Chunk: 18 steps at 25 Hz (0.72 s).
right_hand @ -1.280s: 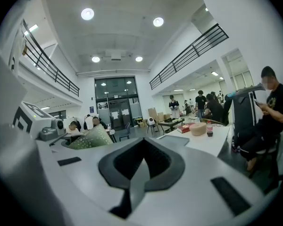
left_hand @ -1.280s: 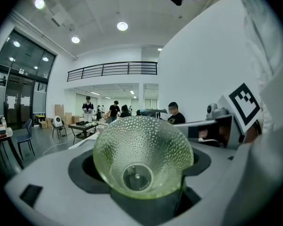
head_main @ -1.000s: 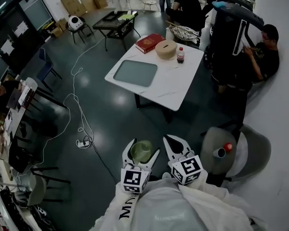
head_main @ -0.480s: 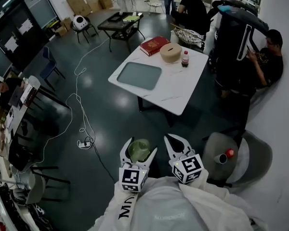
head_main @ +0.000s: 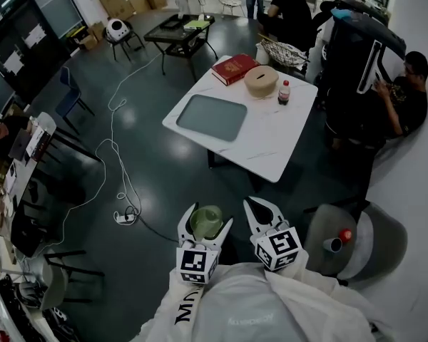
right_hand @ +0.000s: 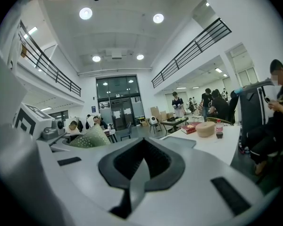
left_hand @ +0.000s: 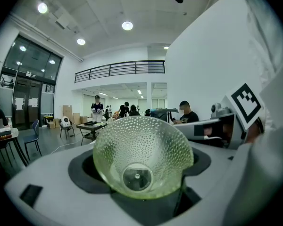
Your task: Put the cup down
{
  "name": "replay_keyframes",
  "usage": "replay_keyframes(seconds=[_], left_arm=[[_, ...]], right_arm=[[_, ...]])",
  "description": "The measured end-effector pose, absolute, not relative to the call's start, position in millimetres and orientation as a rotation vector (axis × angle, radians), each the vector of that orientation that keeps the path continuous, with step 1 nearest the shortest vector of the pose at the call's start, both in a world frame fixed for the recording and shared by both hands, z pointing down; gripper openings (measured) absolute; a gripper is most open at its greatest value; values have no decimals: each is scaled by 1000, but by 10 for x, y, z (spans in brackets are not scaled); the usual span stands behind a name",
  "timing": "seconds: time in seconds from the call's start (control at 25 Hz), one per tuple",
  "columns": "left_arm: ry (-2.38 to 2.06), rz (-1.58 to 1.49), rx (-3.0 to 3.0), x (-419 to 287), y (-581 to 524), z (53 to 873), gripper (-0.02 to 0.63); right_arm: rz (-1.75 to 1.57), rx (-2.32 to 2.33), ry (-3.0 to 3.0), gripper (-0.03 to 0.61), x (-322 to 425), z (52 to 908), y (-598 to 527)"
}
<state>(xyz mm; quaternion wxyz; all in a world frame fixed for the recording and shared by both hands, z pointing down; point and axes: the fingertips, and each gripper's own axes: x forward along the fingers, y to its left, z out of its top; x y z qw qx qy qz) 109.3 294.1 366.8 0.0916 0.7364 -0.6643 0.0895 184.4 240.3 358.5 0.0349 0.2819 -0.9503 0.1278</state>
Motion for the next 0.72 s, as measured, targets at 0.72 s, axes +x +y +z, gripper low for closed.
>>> replay_keyframes(seconds=[0.72], left_arm=[[-1917, 262, 2186, -81, 1920, 3726, 422]], right_arm=[[429, 865, -2897, 6, 660, 3618, 1455]])
